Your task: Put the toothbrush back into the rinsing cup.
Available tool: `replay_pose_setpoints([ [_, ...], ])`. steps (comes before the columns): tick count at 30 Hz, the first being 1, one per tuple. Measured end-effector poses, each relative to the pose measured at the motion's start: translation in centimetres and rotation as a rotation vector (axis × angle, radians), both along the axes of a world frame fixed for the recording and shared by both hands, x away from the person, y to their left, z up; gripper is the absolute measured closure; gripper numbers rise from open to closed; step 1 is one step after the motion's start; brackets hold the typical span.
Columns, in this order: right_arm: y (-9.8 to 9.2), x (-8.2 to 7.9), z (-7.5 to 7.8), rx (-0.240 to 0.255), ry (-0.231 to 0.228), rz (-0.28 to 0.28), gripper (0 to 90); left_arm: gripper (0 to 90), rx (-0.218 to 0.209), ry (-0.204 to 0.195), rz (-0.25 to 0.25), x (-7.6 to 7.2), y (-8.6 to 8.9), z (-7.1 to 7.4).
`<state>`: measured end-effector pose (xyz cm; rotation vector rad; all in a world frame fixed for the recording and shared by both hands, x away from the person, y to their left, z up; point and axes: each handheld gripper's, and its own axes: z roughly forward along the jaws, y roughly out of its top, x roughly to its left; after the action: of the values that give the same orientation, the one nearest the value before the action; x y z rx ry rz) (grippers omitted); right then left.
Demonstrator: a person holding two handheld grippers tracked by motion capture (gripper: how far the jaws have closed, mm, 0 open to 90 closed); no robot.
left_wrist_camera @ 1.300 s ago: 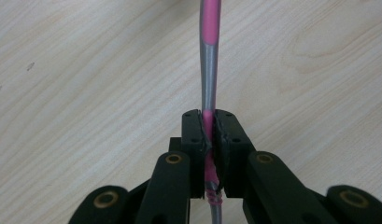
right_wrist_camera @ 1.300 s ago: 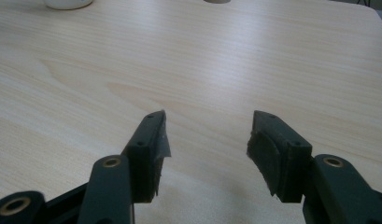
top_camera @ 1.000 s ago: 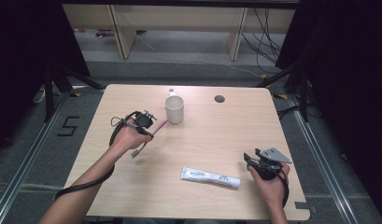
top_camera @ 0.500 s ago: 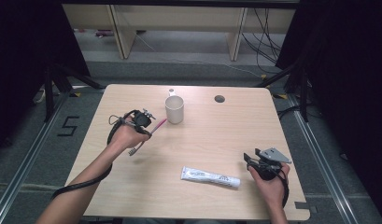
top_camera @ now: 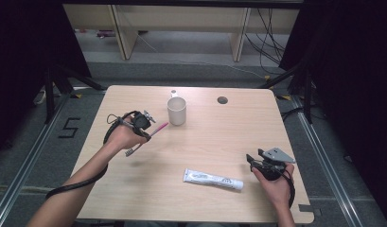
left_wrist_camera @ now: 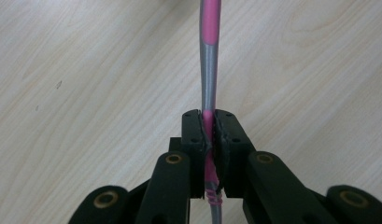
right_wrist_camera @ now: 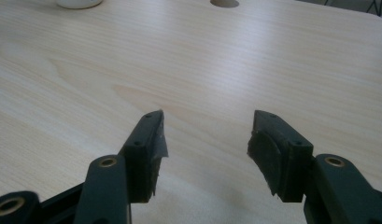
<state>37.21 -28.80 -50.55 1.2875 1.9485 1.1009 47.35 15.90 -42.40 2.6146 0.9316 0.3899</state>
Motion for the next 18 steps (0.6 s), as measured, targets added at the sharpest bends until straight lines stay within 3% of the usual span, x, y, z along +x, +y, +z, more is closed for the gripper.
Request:
replay_pose_setpoints([
  [5,0.6,0.7,1.4,-0.048,-0.009,0.08,44.9,82.6,0.014,0.015,-0.038,-0.3,0.1,0.3],
  [8,1.4,1.1,2.4,-0.084,-0.001,0.151,44.5,82.6,0.026,0.018,-0.066,-0.5,0.1,0.5],
  [9,1.7,1.1,2.6,-0.074,0.014,0.156,44.0,82.6,0.015,0.026,-0.055,-0.6,0.0,0.4],
  [10,1.8,1.5,2.9,-0.102,-0.005,0.193,43.6,82.6,0.025,0.026,-0.068,-0.7,0.1,0.5],
  [12,2.5,1.7,3.3,-0.109,0.024,0.236,43.1,82.6,0.04,0.027,-0.09,-0.7,0.0,0.6],
  [18,4.0,2.5,3.9,-0.159,0.042,0.347,41.8,82.6,0.063,0.036,-0.138,-1.0,-0.3,0.7],
])
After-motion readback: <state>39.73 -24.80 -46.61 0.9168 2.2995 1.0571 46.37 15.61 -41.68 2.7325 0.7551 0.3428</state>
